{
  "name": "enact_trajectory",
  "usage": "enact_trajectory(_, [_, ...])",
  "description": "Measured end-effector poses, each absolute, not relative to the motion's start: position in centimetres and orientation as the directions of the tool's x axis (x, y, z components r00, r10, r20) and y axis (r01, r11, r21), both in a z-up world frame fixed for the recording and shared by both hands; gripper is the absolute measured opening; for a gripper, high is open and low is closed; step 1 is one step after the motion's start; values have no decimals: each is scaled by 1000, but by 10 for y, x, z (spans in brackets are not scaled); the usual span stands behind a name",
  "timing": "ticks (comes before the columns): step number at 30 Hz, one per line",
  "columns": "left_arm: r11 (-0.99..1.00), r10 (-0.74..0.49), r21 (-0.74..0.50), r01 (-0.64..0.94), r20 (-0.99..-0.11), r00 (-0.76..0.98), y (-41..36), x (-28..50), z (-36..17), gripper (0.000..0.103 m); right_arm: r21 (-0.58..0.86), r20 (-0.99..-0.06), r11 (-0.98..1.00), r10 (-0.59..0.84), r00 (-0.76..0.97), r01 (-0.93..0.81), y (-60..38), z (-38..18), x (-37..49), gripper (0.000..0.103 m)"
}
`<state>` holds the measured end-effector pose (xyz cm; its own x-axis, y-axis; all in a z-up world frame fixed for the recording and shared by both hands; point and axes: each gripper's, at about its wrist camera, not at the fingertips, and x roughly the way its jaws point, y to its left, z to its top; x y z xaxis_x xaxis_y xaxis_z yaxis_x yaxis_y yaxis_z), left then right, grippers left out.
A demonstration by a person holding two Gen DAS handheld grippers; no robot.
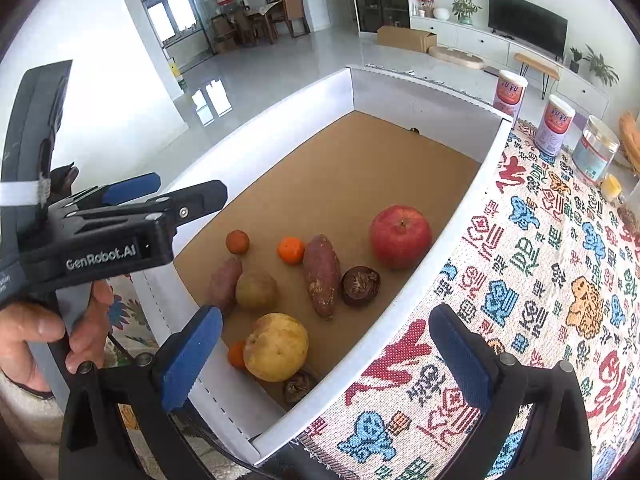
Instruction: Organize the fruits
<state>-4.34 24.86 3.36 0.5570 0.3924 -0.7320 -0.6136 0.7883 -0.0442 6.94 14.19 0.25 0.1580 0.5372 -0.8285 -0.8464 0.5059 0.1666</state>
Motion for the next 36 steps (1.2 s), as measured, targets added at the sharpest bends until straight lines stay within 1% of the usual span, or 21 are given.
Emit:
enact_trajectory(4, [754,459,-10,-656,-706,538,238,-54,44,102,173,-815,539,548,188,-824,126,11,62,103])
enact_trajectory(9, [745,458,-13,-667,-717,526,235,-59,46,102,154,-809,551,547,215,-820,122,17,42,103])
enact_trajectory(15, [746,519,95,-659,-704,486,229,-60,44,102,135,-811,570,534,241,-811,123,17,28,103])
enact_trajectory(18, [735,541,113,-669,-692,477,233,-64,43,102,124,-814,584,522,254,-802,126,17,24,103])
enact_trajectory(23, [723,542,135,-678,-718,436,247,-69,33,102,114,-831,600,495,255,-792,137,10,25,102])
enact_trajectory(28, [730,516,125,-672,-745,423,259,-75,25,102,93,-846,596,469,252,-798,150,3,22,103])
enact_trajectory(32, [739,446,51,-671,-784,431,270,-79,18,102,81,-850,586,463,251,-806,160,0,19,103])
enact_trajectory(34, [745,420,18,-667,-790,448,271,-82,16,102,85,-850,580,466,244,-810,165,0,17,102])
enact_trajectory(36, [743,438,36,-668,-782,444,269,-83,17,102,86,-850,574,469,240,-814,168,-1,16,103])
